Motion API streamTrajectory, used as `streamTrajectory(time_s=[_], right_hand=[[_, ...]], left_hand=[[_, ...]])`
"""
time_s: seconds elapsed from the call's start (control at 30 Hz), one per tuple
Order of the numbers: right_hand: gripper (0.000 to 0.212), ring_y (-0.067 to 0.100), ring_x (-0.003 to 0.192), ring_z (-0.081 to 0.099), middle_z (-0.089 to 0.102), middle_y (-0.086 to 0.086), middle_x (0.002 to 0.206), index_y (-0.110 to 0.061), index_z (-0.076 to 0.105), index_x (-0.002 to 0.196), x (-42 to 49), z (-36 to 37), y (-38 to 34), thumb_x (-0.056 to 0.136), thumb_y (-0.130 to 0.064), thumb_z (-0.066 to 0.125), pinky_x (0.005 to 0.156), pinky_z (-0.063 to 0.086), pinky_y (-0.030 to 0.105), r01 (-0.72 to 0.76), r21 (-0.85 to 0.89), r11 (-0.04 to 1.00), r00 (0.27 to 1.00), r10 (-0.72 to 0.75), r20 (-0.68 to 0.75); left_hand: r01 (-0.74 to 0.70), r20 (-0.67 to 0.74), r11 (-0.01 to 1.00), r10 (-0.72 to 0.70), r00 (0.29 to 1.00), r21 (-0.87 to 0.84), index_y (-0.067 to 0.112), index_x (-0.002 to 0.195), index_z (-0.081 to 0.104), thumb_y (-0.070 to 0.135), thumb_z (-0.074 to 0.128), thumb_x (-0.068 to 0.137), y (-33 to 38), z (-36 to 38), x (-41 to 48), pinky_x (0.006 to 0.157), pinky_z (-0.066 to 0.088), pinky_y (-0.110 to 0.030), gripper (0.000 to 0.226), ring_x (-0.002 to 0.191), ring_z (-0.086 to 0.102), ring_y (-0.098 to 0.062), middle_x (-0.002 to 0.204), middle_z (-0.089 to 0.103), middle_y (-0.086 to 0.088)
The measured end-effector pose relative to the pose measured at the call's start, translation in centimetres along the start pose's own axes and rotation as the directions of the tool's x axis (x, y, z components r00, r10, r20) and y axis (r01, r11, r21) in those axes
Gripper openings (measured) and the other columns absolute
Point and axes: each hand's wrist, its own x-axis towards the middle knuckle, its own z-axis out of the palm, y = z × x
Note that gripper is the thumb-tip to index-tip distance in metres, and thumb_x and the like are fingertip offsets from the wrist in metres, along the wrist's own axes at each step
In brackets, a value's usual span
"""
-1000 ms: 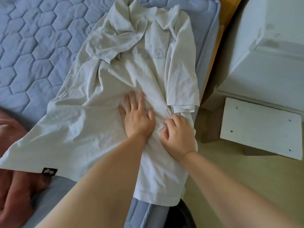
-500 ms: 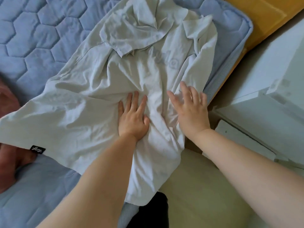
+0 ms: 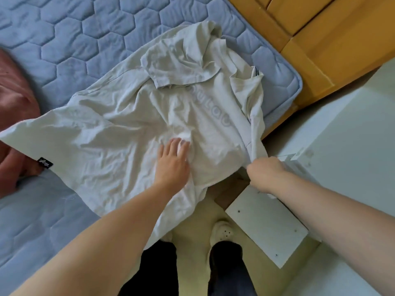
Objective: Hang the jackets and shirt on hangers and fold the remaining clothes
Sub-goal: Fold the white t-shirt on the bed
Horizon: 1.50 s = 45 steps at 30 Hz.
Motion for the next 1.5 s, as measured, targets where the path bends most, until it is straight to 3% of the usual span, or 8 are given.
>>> streamTrajectory(time_s=[0.2,0.43,0.6,0.77,0.97,1.1,1.3,1.5], right_hand=[[0.042,0.025,0.097,0.050,0.048,0.009,0.113,-0.008,0.048,0.112,3.5,-1.8,1.7,0.088,-0.040,0.061,0.070,0.040,0.033,-0.009,0.563,0.826,0.752,0.377,-0.541],[0.009,0.029,0.082,0.056,0.059,0.008,0.086,-0.007,0.060,0.090,7.7,-1.7,6.4,0.083,-0.012,0.062,0.061,0.042,0.030,-0.028,0.923,0.383,0.891,0.428,-0.151],[0.026,0.033,0.101,0.063,0.065,0.016,0.111,-0.003,0.062,0.114,8.3,-1.7,12.9,0.089,-0.010,0.061,0.088,0.055,0.043,-0.030,0.979,-0.204,0.874,0.470,0.124],[0.037,0.038,0.116,0.052,0.052,0.022,0.130,0.000,0.051,0.126,8.7,-2.0,14.5,0.090,-0.003,0.053,0.087,0.047,0.041,-0.228,0.803,0.551,0.803,0.572,-0.165],[0.064,0.030,0.138,0.022,0.027,0.006,0.150,-0.022,0.023,0.147,8.1,-3.1,11.0,0.089,-0.018,0.048,0.112,0.018,0.052,0.095,-0.014,0.995,0.898,-0.092,-0.430],[0.049,0.031,0.133,0.035,0.045,0.008,0.140,-0.012,0.039,0.140,7.1,-3.3,11.9,0.093,-0.021,0.045,0.113,0.021,0.050,-0.344,0.114,0.932,0.930,0.355,-0.095],[0.033,0.029,0.121,0.043,0.049,0.010,0.130,-0.011,0.048,0.124,7.3,-8.7,8.5,0.091,-0.014,0.046,0.097,0.038,0.037,0.069,0.396,0.916,0.900,0.114,-0.420],[0.048,0.026,0.122,0.049,0.049,0.009,0.136,-0.010,0.043,0.136,12.9,-16.4,6.9,0.090,-0.019,0.056,0.093,0.038,0.028,0.163,0.955,0.247,0.943,0.247,-0.225]], left_hand=[[-0.257,0.238,0.958,0.222,0.946,0.127,0.017,0.126,0.046,0.052,0.049,0.090,7.8,1.8,-1.2,0.095,0.033,-0.034,0.050,0.115,0.041,-0.024,0.125,0.046,-0.003],[-0.061,0.219,0.979,0.017,0.976,0.196,0.013,0.105,0.054,0.006,0.079,0.063,10.3,3.7,1.4,0.046,0.034,-0.028,0.050,0.078,0.059,-0.024,0.097,0.056,-0.002],[0.100,0.337,0.963,-0.011,0.941,-0.249,0.015,0.103,0.059,0.003,0.044,0.084,11.9,3.8,2.1,0.076,0.047,-0.036,0.027,0.097,0.058,-0.027,0.105,0.060,-0.001],[0.090,0.552,0.941,0.113,0.826,-0.326,0.025,0.138,0.048,0.001,0.043,0.089,12.3,3.1,2.7,0.107,0.037,-0.036,0.055,0.132,0.041,-0.020,0.145,0.044,0.002],[0.183,0.331,0.931,-0.073,0.941,-0.316,0.020,0.137,0.050,0.000,0.036,0.091,11.2,1.0,5.0,0.104,0.038,-0.034,0.052,0.130,0.042,-0.023,0.144,0.044,0.000],[0.297,0.361,0.893,-0.169,0.917,-0.338,0.022,0.135,0.051,0.003,0.040,0.092,9.8,-1.0,6.3,0.100,0.040,-0.029,0.048,0.130,0.043,-0.021,0.146,0.041,0.003],[0.600,0.427,0.366,-0.452,0.783,-0.711,0.015,0.135,0.051,0.001,0.047,0.094,5.1,-5.0,9.0,0.066,0.045,-0.015,0.044,0.105,0.056,-0.016,0.135,0.053,-0.006],[0.479,0.551,-0.276,-0.494,0.673,-0.833,0.018,0.102,0.053,0.013,0.050,0.096,0.4,-8.2,15.6,0.067,0.041,-0.027,0.008,0.078,0.058,-0.015,0.092,0.056,-0.003]])
